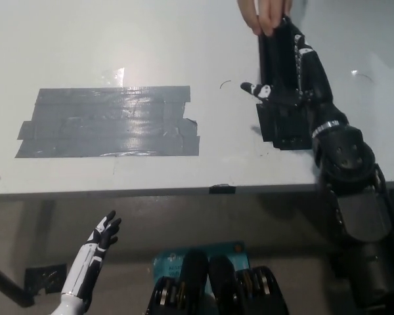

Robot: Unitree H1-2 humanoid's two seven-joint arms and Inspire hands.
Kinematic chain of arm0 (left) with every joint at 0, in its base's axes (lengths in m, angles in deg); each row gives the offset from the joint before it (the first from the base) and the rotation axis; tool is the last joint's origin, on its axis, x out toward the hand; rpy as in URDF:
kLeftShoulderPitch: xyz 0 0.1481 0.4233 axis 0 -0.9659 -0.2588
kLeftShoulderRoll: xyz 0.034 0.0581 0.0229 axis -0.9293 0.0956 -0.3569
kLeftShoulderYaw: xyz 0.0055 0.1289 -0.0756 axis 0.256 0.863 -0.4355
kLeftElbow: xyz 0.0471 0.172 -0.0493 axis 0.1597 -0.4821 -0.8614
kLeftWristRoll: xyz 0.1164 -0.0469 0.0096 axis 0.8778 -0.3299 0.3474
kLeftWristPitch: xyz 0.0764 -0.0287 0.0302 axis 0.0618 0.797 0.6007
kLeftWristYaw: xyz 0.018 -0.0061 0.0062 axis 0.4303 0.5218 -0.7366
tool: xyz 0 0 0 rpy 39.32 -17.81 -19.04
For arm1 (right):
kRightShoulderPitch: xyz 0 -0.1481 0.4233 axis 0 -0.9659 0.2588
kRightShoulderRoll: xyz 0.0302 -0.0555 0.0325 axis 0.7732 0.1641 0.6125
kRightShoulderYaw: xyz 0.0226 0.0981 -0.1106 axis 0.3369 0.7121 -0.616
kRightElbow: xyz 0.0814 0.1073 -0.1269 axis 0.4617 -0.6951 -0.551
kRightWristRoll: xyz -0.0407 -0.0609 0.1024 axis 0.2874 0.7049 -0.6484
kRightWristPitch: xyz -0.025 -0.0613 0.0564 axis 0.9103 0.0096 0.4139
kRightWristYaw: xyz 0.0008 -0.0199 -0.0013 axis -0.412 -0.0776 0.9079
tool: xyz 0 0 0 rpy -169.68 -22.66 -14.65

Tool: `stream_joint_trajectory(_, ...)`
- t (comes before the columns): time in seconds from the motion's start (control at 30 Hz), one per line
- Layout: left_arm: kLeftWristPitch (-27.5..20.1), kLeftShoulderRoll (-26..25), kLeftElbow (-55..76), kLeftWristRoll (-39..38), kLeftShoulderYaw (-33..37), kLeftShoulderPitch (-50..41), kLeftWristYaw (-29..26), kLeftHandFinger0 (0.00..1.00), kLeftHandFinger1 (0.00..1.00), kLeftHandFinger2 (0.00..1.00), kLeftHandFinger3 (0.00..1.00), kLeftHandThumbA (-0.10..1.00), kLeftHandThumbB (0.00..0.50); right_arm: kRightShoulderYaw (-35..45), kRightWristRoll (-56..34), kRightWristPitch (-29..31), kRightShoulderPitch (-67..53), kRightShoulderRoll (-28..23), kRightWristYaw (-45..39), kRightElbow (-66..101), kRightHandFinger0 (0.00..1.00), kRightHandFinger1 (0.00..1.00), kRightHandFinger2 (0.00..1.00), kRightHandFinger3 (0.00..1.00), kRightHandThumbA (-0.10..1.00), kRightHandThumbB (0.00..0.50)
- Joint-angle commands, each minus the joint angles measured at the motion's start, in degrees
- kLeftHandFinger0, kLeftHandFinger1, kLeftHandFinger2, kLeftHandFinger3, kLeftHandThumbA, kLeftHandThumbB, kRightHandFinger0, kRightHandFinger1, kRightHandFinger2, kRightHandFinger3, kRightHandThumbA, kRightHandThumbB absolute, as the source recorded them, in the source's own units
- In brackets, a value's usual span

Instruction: A person hands a stapler to the robot and the robot grabs it with its right hand and places it on the desk infront of it

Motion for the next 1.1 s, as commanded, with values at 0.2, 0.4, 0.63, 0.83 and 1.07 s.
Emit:
stream_joint_trajectory(0.2,-1.83,-0.25,1.71,1.19,0.12,0.49,-0.01,1.00,1.00,1.00,1.00,1.00,0.461,-0.36,-1.25,-0.58,6.82,1.01,0.09,-3.08,1.00,1.00,1.00,1.00,1.00,0.326)
stream_joint_trajectory(0.4,-1.55,-0.10,2.26,0.64,-0.09,0.63,0.14,1.00,1.00,1.00,1.00,1.00,0.455,-1.88,4.05,-7.32,7.08,-0.59,3.47,-4.18,0.02,0.08,0.29,0.30,-0.09,0.208)
stream_joint_trajectory(0.63,-1.89,-0.22,2.33,1.06,-0.02,-0.11,0.01,1.00,1.00,1.00,1.00,1.00,0.465,-3.11,4.98,-7.93,3.36,-1.57,3.56,-1.94,0.04,0.48,0.85,0.88,-0.10,0.135)
stream_joint_trajectory(0.83,-2.05,-0.25,1.84,0.74,-0.07,0.23,0.16,1.00,1.00,1.00,1.00,1.00,0.466,-3.39,4.89,-8.69,2.23,-2.31,2.83,1.12,0.08,0.55,0.88,0.92,-0.10,0.122)
stream_joint_trajectory(1.07,-2.20,-0.45,1.53,1.17,0.23,0.21,0.31,1.00,1.00,1.00,1.00,1.00,0.470,-5.60,5.97,-11.19,1.53,-3.08,1.08,6.82,0.08,0.57,0.88,0.93,-0.10,0.132)
